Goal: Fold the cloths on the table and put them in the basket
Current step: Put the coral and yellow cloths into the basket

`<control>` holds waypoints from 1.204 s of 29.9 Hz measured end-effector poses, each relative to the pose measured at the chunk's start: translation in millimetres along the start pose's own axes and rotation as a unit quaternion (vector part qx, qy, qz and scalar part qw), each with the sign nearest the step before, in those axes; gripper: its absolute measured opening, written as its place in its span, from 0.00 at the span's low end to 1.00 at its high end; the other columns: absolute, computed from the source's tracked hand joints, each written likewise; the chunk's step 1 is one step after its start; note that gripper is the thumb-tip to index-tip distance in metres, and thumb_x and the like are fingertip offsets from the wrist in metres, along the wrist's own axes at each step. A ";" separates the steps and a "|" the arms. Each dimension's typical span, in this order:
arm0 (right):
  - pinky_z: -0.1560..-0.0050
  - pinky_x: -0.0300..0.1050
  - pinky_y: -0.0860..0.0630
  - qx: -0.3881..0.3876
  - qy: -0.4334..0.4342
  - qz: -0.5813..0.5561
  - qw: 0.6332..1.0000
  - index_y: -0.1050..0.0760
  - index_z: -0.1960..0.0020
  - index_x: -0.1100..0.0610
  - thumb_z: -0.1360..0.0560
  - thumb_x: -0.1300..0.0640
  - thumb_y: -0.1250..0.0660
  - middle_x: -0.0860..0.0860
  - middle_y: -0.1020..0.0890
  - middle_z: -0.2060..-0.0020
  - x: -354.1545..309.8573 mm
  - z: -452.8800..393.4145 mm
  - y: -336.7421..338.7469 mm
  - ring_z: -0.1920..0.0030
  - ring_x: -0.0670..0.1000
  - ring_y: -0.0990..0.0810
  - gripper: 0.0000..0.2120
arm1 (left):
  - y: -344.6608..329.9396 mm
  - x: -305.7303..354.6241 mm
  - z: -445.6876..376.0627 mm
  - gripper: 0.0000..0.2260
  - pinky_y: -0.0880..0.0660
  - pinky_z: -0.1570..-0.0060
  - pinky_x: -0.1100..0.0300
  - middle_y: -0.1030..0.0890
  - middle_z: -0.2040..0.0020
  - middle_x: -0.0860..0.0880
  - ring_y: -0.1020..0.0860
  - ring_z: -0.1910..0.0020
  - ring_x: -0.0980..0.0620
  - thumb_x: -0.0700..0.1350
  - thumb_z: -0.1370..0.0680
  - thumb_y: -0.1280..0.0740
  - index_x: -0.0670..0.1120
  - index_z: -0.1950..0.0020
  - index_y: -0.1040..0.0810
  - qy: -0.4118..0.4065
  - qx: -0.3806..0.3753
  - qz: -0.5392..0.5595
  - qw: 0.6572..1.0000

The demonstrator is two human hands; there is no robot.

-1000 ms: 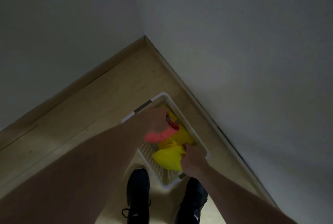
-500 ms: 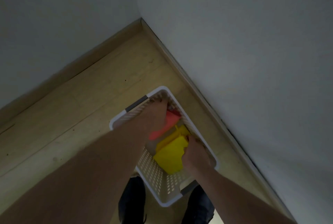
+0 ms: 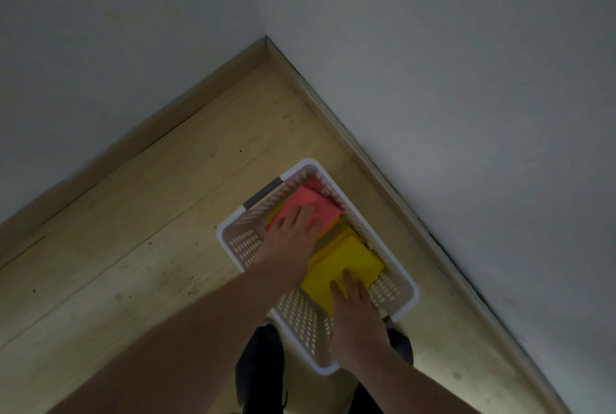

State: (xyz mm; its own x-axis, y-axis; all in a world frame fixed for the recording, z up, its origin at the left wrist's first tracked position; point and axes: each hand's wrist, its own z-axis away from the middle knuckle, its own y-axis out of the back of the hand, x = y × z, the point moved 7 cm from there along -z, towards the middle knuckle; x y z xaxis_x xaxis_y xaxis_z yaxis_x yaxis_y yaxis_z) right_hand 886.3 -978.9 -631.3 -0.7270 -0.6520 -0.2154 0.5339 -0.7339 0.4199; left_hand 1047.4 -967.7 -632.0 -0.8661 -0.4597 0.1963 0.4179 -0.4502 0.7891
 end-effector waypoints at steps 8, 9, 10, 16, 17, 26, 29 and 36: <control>0.25 0.57 0.35 -0.009 -0.020 0.020 1.000 0.64 0.17 0.50 0.20 0.58 0.33 0.52 0.67 0.20 11.0 -54.5 -3.1 0.19 0.63 0.60 0.46 | -27.9 -22.6 -37.1 0.38 0.39 0.24 0.42 0.48 0.19 0.42 0.47 0.20 0.38 0.46 0.25 0.33 0.46 0.19 0.49 -0.006 -0.072 -0.013 0.997; 0.24 0.57 0.36 -0.012 -0.017 0.024 0.999 0.63 0.17 0.50 0.20 0.58 0.33 0.52 0.67 0.20 11.1 -58.2 -4.5 0.19 0.63 0.60 0.46 | -29.9 -23.2 -42.3 0.39 0.39 0.25 0.42 0.46 0.20 0.42 0.46 0.20 0.38 0.45 0.25 0.33 0.46 0.19 0.49 -0.014 -0.084 -0.007 0.996; 0.24 0.58 0.37 -0.015 -0.017 0.029 0.999 0.63 0.17 0.51 0.20 0.58 0.33 0.53 0.67 0.20 10.6 -59.8 -4.8 0.19 0.64 0.60 0.45 | -32.0 -25.1 -45.7 0.39 0.39 0.25 0.43 0.46 0.20 0.42 0.45 0.21 0.39 0.45 0.25 0.33 0.45 0.19 0.49 -0.017 -0.098 -0.004 0.995; 0.22 0.57 0.39 -0.034 -0.016 0.004 0.999 0.60 0.17 0.48 0.19 0.60 0.35 0.50 0.64 0.19 2.4 -26.1 16.0 0.18 0.60 0.58 0.42 | -4.1 -22.4 -17.1 0.37 0.36 0.27 0.42 0.43 0.20 0.43 0.42 0.22 0.39 0.46 0.26 0.33 0.46 0.20 0.44 -0.011 -0.128 0.003 0.992; 0.23 0.56 0.38 -0.032 -0.012 0.002 0.999 0.59 0.17 0.49 0.19 0.62 0.36 0.49 0.65 0.19 -0.9 -15.4 23.8 0.18 0.59 0.58 0.41 | -2.5 -22.2 -8.7 0.36 0.37 0.26 0.41 0.45 0.19 0.44 0.43 0.21 0.40 0.46 0.24 0.32 0.48 0.19 0.44 -0.007 -0.140 0.003 0.990; 0.27 0.49 0.34 0.000 0.011 -0.023 1.000 0.56 0.17 0.51 0.19 0.56 0.36 0.51 0.60 0.18 -51.0 164.8 123.9 0.18 0.57 0.53 0.38 | 144.3 4.5 154.4 0.28 0.39 0.24 0.48 0.49 0.18 0.47 0.52 0.19 0.43 0.38 0.20 0.39 0.47 0.20 0.41 0.055 -0.127 0.132 0.982; 0.27 0.49 0.35 0.021 0.012 -0.058 0.998 0.54 0.17 0.50 0.19 0.57 0.37 0.51 0.58 0.18 -61.8 208.1 152.4 0.18 0.57 0.50 0.37 | 182.8 10.5 200.5 0.30 0.40 0.24 0.49 0.50 0.18 0.49 0.53 0.19 0.45 0.39 0.21 0.37 0.49 0.21 0.41 0.079 -0.093 0.178 0.976; 0.30 0.48 0.32 0.081 0.039 -0.085 0.992 0.50 0.17 0.49 0.20 0.57 0.38 0.49 0.54 0.18 -107.1 368.3 224.1 0.21 0.56 0.41 0.36 | 307.9 21.7 352.8 0.24 0.42 0.23 0.50 0.48 0.17 0.51 0.52 0.18 0.47 0.42 0.19 0.39 0.52 0.23 0.35 0.117 -0.068 0.198 0.971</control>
State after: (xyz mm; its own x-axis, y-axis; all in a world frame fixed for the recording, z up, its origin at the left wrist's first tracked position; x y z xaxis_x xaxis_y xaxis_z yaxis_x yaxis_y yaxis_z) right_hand 924.7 -1003.5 -189.4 -0.7613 -0.5387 -0.3609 0.3248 -0.7986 0.5067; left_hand 1060.5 -846.3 -179.4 -0.5512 -0.7717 0.3174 0.7508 -0.2928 0.5920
